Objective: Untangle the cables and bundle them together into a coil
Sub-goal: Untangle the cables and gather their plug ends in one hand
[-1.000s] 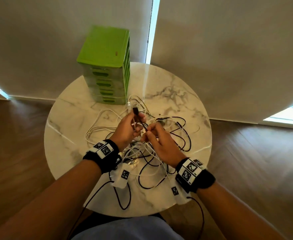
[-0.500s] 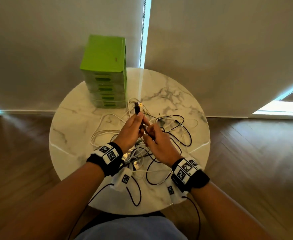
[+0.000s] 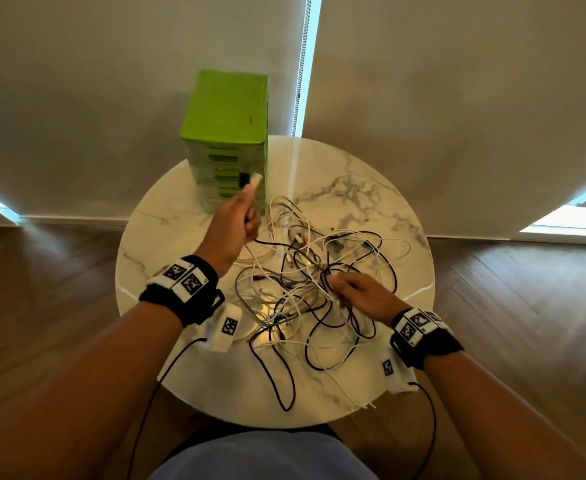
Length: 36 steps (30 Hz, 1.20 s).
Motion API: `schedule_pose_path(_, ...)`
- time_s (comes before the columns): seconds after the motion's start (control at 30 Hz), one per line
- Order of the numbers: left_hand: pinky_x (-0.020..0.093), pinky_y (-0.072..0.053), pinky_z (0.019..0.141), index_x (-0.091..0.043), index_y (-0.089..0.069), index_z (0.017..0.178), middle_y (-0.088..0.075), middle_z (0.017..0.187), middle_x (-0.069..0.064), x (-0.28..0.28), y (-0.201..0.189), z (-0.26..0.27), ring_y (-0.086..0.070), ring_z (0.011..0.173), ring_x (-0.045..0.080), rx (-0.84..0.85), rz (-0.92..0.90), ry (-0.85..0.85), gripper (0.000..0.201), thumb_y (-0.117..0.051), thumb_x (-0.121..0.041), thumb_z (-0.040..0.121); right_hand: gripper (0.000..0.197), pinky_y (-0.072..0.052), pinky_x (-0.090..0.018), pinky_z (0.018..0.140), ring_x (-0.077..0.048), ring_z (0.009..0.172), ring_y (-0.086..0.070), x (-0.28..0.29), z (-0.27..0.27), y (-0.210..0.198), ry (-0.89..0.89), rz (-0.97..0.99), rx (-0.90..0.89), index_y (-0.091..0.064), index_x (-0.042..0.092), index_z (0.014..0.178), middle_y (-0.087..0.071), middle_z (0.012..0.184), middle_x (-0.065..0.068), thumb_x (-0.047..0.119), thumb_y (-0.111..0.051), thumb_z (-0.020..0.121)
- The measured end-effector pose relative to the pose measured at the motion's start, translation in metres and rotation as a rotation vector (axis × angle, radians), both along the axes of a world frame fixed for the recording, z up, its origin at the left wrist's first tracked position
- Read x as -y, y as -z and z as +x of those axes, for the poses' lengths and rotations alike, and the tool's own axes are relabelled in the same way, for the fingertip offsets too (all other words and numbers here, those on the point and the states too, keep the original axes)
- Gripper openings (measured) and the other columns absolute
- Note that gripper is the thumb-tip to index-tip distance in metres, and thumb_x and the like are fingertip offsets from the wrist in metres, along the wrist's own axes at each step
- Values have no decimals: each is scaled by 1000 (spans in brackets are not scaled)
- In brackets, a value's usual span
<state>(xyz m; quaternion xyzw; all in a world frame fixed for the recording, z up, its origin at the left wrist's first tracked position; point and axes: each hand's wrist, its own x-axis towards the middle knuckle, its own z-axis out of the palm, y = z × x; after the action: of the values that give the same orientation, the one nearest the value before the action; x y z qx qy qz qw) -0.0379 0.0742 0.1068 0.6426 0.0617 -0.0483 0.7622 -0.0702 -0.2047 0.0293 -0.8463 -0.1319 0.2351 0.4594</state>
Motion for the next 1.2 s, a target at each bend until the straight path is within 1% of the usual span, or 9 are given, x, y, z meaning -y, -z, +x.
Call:
schedule_pose_path(0.23,18,-39,61,-16,-71,84,-73,81,-3,38,10,-17,-50,54,-6,-104,403,223,54,-31,-41,110,38,-43,-29,61,-3,54,-48,-53,20,-53,188,132,250,-57,24,75,-52,60,12,39,-43,107)
schedule_pose_path(0.3,21,-35,60,-16,-71,96,-67,72,-11,44,9,-17,-49,52,-7,-115,353,224,49,-31,-40,110,35,-40,-25,61,-2,57,-49,-66,16,-63,100,140,283,-65,17,87,-53,66,11,36,-43,107)
schedule_pose_path(0.43,28,-29,61,-8,-67,100,-76,108,-2,46,8,-9,-57,67,-1,-97,14,138,50,-28,-37,110,43,-44,-33,61,-9,57,-52,-72,11,-53,0,137,187,-56,10,79,-53,65,7,45,-49,104)
schedule_pose_path(0.67,32,-55,78,-13,-42,76,-59,68,3,47,5,-15,-73,86,25,-113,-430,83,45,-26,-37,110,27,-52,-41,80,-16,79,-65,-65,19,-18,-100,-46,257,-58,30,79,-68,78,5,49,-54,99)
schedule_pose_path(0.77,26,-46,61,-17,-39,74,-43,57,-4,39,-10,-14,-62,58,15,-86,-521,45,43,-27,-39,109,50,-50,-40,84,-18,87,-66,-57,22,-4,-239,-304,287,-63,25,93,-72,88,4,65,-35,98)
schedule_pose_path(0.83,25,-22,56,-20,-42,75,-36,53,-9,23,-23,-5,-36,43,7,-22,-537,-14,42,-29,-39,109,49,-49,-43,89,-24,96,-66,-42,24,10,-278,-464,207,-59,28,102,-71,100,-1,65,-27,100)
schedule_pose_path(0.9,30,-10,61,-21,-46,77,-32,51,-10,3,-31,5,-24,45,7,55,-460,-92,41,-31,-40,109,42,-47,-42,93,-23,95,-65,-24,18,20,-210,-468,99,-58,29,95,-70,98,-1,58,-28,104)
schedule_pose_path(1.0,28,-18,55,-21,-49,79,-32,52,-11,-14,-32,11,-24,51,8,80,-154,-151,40,-32,-40,110,51,-47,-40,91,-16,80,-64,-6,12,20,-59,-325,112,-61,21,76,-71,80,3,48,-32,107)
schedule_pose_path(1.2,27,-34,62,-20,-56,85,-43,63,-14,12,6,-9,-38,58,5,-9,326,122,52,-34,-66,97,39,-45,-29,63,-11,56,-61,-40,26,-31,144,-29,236,-48,30,72,-57,60,2,39,-36,108)
